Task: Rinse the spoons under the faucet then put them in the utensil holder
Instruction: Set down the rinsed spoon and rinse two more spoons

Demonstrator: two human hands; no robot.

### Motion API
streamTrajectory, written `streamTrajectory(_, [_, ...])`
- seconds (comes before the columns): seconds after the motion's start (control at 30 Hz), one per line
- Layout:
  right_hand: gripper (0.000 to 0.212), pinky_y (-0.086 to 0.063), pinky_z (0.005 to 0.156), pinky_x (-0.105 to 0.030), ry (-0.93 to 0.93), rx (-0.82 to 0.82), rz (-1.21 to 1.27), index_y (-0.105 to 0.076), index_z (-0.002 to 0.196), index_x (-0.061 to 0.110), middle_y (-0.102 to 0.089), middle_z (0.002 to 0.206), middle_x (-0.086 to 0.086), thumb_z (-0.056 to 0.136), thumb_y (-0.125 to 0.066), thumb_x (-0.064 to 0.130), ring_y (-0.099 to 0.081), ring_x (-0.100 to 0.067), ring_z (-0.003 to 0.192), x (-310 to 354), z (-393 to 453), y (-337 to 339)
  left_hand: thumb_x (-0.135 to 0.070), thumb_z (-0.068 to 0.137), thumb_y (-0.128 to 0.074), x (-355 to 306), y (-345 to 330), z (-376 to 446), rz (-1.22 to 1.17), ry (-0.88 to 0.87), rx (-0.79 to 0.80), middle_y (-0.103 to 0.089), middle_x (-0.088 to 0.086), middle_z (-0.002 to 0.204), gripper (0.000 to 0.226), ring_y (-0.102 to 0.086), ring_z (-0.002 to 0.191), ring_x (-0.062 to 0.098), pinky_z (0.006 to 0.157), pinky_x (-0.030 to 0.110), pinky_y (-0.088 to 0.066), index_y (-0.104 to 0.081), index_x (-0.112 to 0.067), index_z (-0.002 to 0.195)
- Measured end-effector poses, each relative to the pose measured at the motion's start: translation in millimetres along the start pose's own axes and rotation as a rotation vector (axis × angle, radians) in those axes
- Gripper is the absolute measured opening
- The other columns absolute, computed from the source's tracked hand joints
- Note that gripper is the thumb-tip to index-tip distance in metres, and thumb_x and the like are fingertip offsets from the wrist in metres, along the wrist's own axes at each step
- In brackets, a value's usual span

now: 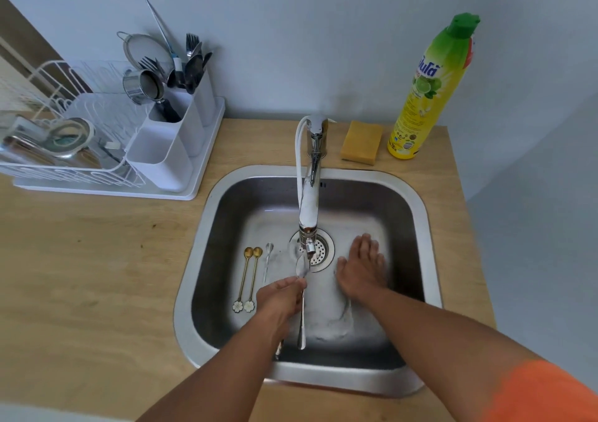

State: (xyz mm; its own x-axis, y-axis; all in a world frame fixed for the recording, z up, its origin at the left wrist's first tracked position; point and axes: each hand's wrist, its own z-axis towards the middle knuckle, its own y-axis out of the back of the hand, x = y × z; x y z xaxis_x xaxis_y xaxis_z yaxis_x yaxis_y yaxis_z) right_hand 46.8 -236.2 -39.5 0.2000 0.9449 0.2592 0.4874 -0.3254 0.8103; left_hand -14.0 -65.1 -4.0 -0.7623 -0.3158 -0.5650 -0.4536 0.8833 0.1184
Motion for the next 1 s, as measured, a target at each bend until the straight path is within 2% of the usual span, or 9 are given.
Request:
streamTrajectory(0.17, [0.062, -0.007, 0.128, -0.045, 0.529, 0.048, 0.007, -0.004, 0.162, 0.009, -0.005, 0.171, -0.014, 0.109, -0.028, 0.028, -0.004, -0.033, 0.157, 31, -15, -30, 0.0, 0.082, -0.083, -13, 12, 1, -0.063, -0.026, -0.009, -0.07, 0.004, 0.061, 0.014, -0.063, 0.048, 0.012, 0.049, 0.022, -0.057, -0.076, -0.003, 0.094])
streamTrajectory(0.23, [0.06, -0.015, 0.127, -0.041, 0.588, 0.045, 0.063, -0.01, 0.163, 0.01, -0.016, 0.169, -0.013, 0.109, -0.03, 0.027, -0.015, -0.029, 0.155, 41, -24, -36, 0.0, 0.082, -0.084, -16, 16, 2, -0.077, -0.027, -0.031, -0.071, 0.004, 0.061, 0.015, -0.065, 0.047, 0.01, 0.047, 0.021, -0.055, -0.077, -0.005, 0.094])
streamTrajectory(0.3, [0.051, -0.034, 0.118, -0.037, 0.497, -0.052, 0.217, -0.033, 0.157, 0.011, -0.039, 0.16, -0.011, 0.106, -0.035, 0.021, -0.038, -0.029, 0.144, 43, -34, -37, 0.0, 0.082, -0.084, -17, 17, 3, -0.087, -0.027, -0.043, -0.071, 0.003, 0.058, 0.014, -0.065, 0.044, 0.009, 0.045, 0.02, -0.054, -0.077, -0.004, 0.093])
streamTrajectory(0.43, [0.018, -0.054, 0.081, -0.033, 0.192, -0.126, 0.63, -0.072, 0.104, 0.021, -0.074, 0.099, 0.002, 0.1, -0.054, 0.023, -0.068, -0.017, 0.091, 33, -49, -23, 0.002, 0.082, -0.083, -16, -1, 1, -0.08, -0.021, -0.001, -0.07, 0.008, 0.064, 0.017, -0.062, 0.05, 0.016, 0.051, 0.026, -0.057, -0.076, 0.0, 0.097])
streamTrajectory(0.57, [0.016, -0.056, 0.069, -0.032, 0.016, 0.09, 0.921, -0.076, 0.089, 0.017, -0.078, 0.085, -0.001, 0.097, -0.066, 0.028, -0.069, -0.013, 0.073, 13, -51, -1, 0.0, 0.079, -0.085, -10, -35, -8, -0.062, -0.001, 0.033, -0.078, 0.014, 0.076, 0.017, -0.071, 0.063, 0.025, 0.074, 0.043, -0.065, -0.077, -0.003, 0.093])
streamTrajectory(0.7, [0.014, -0.046, 0.049, -0.024, -0.156, 0.088, 1.004, -0.074, 0.093, 0.011, -0.072, 0.077, -0.007, 0.098, -0.067, 0.022, -0.06, -0.015, 0.06, -12, -49, 10, 0.001, 0.078, -0.084, 3, -63, -14, -0.056, 0.016, 0.03, -0.071, 0.006, 0.057, 0.014, -0.058, 0.039, 0.015, 0.044, 0.023, -0.052, -0.076, -0.006, 0.087])
streamTrajectory(0.77, [0.017, -0.043, 0.045, -0.023, -0.203, 0.115, 1.012, -0.072, 0.093, 0.007, -0.068, 0.069, -0.008, 0.098, -0.068, 0.022, -0.056, -0.016, 0.052, -18, -51, 11, 0.005, 0.077, -0.083, 6, -72, -19, -0.068, 0.031, 0.043, -0.072, 0.008, 0.06, 0.015, -0.06, 0.039, 0.016, 0.041, 0.021, -0.049, -0.076, -0.004, 0.087])
streamTrajectory(0.9, [0.011, -0.044, 0.042, -0.022, -0.243, 0.132, 0.988, -0.07, 0.086, 0.012, -0.067, 0.06, -0.003, 0.096, -0.07, 0.017, -0.057, -0.013, 0.044, -23, -55, 9, 0.001, 0.077, -0.086, 10, -84, -20, -0.051, 0.033, 0.027, -0.078, 0.011, 0.08, 0.015, -0.071, 0.061, 0.021, 0.059, 0.026, -0.057, -0.076, -0.007, 0.083])
streamTrajectory(1.0, [0.014, -0.043, 0.04, -0.021, -0.265, 0.124, 0.931, -0.068, 0.079, 0.015, -0.068, 0.057, -0.001, 0.091, -0.074, 0.015, -0.057, -0.011, 0.04, -23, -57, 8, -0.001, 0.075, -0.087, 12, -90, -16, -0.052, 0.039, 0.022, -0.079, 0.012, 0.083, 0.015, -0.077, 0.079, 0.029, 0.083, 0.043, -0.064, -0.077, -0.007, 0.085])
